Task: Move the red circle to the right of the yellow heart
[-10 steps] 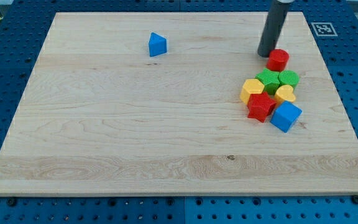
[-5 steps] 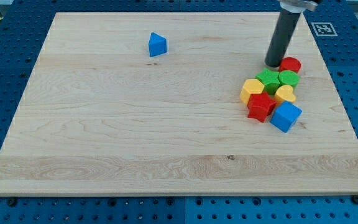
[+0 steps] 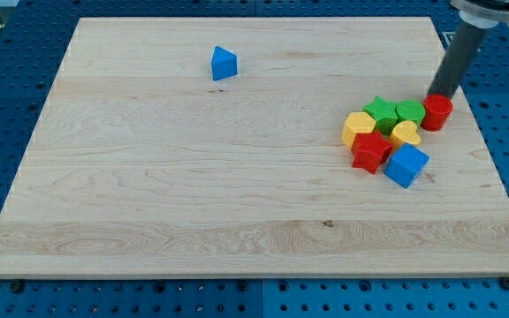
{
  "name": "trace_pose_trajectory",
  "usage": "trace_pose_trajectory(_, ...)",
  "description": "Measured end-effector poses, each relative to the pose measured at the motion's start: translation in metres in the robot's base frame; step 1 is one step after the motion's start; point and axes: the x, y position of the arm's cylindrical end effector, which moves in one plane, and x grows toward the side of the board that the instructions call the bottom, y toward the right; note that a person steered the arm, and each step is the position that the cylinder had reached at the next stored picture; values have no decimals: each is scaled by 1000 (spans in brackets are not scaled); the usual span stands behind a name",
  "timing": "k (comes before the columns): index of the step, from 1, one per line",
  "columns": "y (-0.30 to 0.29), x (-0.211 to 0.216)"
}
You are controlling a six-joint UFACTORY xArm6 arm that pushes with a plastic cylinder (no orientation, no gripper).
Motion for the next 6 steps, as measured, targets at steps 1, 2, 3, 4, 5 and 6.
trace_pose_trajectory(1,-7,13)
trace_pose_trajectory(2,-7,21)
trace_pose_trajectory(3,-7,35)
trace_pose_trajectory(4,-7,35)
trace_pose_trajectory(5,-5,37)
trace_pose_trajectory(6,-2,25)
